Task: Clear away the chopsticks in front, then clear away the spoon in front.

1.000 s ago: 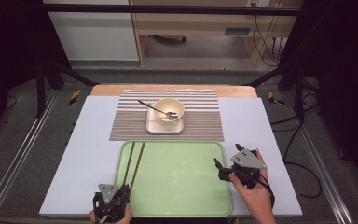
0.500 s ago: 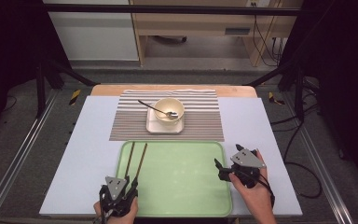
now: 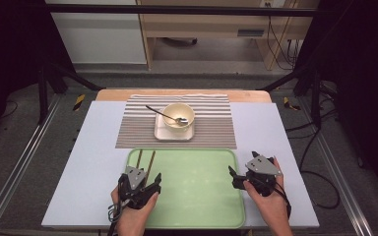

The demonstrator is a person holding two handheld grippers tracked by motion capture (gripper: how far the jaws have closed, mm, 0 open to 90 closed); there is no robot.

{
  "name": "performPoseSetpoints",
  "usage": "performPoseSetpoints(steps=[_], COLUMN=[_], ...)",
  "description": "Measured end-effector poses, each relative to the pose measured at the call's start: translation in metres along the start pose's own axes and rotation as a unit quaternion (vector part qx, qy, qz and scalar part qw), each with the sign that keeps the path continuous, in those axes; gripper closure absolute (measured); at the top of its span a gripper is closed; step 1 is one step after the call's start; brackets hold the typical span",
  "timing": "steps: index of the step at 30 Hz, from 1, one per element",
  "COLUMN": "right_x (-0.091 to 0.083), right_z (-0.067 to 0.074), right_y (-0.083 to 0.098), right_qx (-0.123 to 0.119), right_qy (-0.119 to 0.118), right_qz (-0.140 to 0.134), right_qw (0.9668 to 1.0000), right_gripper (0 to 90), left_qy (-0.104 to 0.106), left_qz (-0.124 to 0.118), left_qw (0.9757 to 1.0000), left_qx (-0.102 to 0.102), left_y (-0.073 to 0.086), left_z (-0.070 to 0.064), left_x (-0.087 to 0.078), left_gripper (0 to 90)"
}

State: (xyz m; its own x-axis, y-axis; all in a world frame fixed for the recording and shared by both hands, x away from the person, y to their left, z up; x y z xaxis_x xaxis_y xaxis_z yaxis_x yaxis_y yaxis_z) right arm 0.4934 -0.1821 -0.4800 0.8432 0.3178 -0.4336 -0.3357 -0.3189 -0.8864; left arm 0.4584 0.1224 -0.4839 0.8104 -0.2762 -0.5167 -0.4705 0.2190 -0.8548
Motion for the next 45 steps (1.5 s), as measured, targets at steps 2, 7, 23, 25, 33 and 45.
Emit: performPoseSetpoints(steps=[2, 7, 23, 25, 33, 45], right_x=[0.000, 0.000, 0.000, 0.000, 0.000, 0.000], right_z=[0.000, -0.001, -0.001, -0.001, -0.002, -0.001], right_y=[0.000, 0.001, 0.000, 0.000, -0.001, -0.001], right_qx=[-0.001, 0.000, 0.000, 0.001, 0.003, -0.002], right_qy=[0.001, 0.003, 0.005, 0.006, 0.007, 0.005], right_qz=[0.001, 0.002, 0.001, 0.001, -0.001, 0.001], right_qw=[1.0000, 1.0000, 1.0000, 1.0000, 1.0000, 1.0000], right_gripper=[9.0, 8.8, 8.5, 8.5, 8.5, 8.4], left_qy=[0.005, 0.017, 0.018, 0.007, 0.001, -0.005], left_qz=[-0.007, -0.030, -0.050, -0.056, -0.047, -0.028], left_qw=[1.0000, 0.9994, 0.9977, 0.9965, 0.9960, 0.9982], left_qx=[0.000, 0.002, 0.043, 0.062, 0.076, 0.053], left_y=[-0.008, -0.033, -0.082, -0.095, -0.120, -0.123], left_z=[0.001, 0.007, 0.029, 0.032, 0.046, 0.072], left_x=[0.002, 0.007, 0.025, 0.029, 0.064, 0.101], left_gripper=[32.9, 27.0, 19.5, 19.5, 19.6, 19.6])
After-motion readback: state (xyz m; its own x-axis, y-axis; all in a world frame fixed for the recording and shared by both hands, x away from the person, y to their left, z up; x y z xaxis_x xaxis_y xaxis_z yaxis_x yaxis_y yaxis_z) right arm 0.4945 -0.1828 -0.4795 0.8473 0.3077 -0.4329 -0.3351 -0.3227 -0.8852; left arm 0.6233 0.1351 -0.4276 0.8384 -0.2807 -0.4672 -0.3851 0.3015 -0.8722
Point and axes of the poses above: each handheld gripper's, and its own axes: x roughly forward along the jaws, y roughly out of its underside, z roughly to its left, the point moved 8 cm from there along x, roughly forward along the jaws, and after that the axes turned 4 degrees about x, right-handed, at the moved point
